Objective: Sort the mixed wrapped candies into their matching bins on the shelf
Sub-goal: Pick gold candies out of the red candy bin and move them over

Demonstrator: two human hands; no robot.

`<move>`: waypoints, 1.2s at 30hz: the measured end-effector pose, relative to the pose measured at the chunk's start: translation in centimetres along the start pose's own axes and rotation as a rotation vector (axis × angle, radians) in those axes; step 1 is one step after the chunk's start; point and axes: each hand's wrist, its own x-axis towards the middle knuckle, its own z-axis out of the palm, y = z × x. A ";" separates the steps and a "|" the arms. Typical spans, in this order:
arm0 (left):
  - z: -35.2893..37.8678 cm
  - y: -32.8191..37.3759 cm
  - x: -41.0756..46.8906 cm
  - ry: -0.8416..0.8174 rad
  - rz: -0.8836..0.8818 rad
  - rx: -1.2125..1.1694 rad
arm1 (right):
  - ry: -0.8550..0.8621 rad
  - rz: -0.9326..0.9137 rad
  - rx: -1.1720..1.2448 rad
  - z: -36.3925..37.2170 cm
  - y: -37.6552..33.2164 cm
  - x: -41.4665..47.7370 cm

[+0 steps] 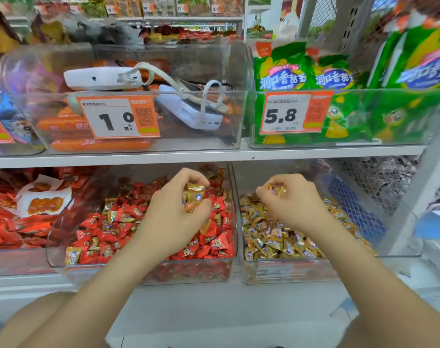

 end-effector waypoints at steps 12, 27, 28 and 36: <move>15.1 6.8 4.1 -0.349 0.093 0.139 | 0.011 0.064 -0.056 -5.5 12.1 -0.8; 11.3 6.0 2.1 -0.215 0.603 0.550 | -0.020 -0.024 0.036 -5.1 4.5 -3.4; 9.3 5.4 1.3 -0.152 0.631 0.527 | -0.044 -0.062 0.038 -4.3 2.7 -3.8; -2.8 -6.0 -0.1 -0.067 -0.040 0.837 | -0.177 -0.346 -0.080 5.1 -8.2 -3.1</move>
